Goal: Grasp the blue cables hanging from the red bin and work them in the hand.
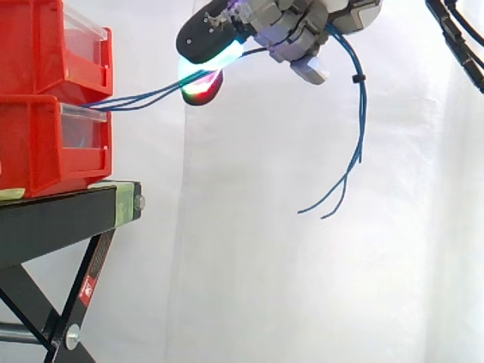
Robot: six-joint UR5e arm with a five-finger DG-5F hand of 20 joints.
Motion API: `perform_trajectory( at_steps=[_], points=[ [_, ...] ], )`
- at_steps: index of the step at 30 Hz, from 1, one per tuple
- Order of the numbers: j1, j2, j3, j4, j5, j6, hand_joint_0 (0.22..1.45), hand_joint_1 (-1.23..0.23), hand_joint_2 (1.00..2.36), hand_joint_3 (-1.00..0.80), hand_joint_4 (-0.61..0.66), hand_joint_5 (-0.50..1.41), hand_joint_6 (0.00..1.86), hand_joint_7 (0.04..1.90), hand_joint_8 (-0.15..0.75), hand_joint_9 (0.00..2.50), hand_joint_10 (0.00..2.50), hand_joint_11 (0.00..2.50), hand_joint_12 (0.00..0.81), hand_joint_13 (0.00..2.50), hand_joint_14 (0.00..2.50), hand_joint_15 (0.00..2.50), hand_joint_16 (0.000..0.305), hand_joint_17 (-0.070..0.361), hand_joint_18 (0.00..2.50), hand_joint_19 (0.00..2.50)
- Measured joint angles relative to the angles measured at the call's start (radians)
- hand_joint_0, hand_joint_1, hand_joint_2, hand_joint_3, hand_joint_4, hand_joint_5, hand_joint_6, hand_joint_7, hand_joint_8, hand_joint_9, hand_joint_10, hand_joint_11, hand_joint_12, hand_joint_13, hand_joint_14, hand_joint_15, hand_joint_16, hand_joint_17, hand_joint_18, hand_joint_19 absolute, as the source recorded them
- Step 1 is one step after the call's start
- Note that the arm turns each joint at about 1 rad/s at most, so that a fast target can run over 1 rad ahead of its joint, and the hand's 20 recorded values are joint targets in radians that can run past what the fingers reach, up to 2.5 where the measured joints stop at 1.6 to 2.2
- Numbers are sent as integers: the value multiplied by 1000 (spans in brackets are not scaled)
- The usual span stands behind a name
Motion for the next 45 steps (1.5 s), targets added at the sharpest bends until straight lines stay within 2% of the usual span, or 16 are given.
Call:
perform_trajectory(
  at_steps=[4,14,25,31,37,45],
  points=[
    [0,0,0,10,-3,-16,952,-664,1021,-379,275,262,7,1358,519,1736,2500,2500,771,2085,2500,2010,244,183,2500,763],
    [0,1,0,23,-24,-92,940,-659,1022,-404,280,261,7,1356,519,1736,2500,2500,771,2085,2500,2010,244,183,2500,763],
    [0,0,-1,22,-28,-107,931,-657,1021,-439,280,261,7,1356,519,1736,2500,2500,771,2085,2500,2010,244,183,2500,763],
    [0,0,-1,22,-42,-142,923,-654,1020,-496,289,260,8,1360,519,1736,2500,2500,771,2085,2500,2010,244,183,2500,763],
    [3,0,-1,22,-41,-151,902,-657,1018,-567,291,289,6,1460,519,1736,2500,2500,771,2085,2500,2010,244,183,2500,763],
    [7,0,-1,22,-37,-147,899,-656,1018,-580,285,250,302,1380,519,1736,2500,2500,771,2085,2500,2010,244,183,2500,763]
  ],
)
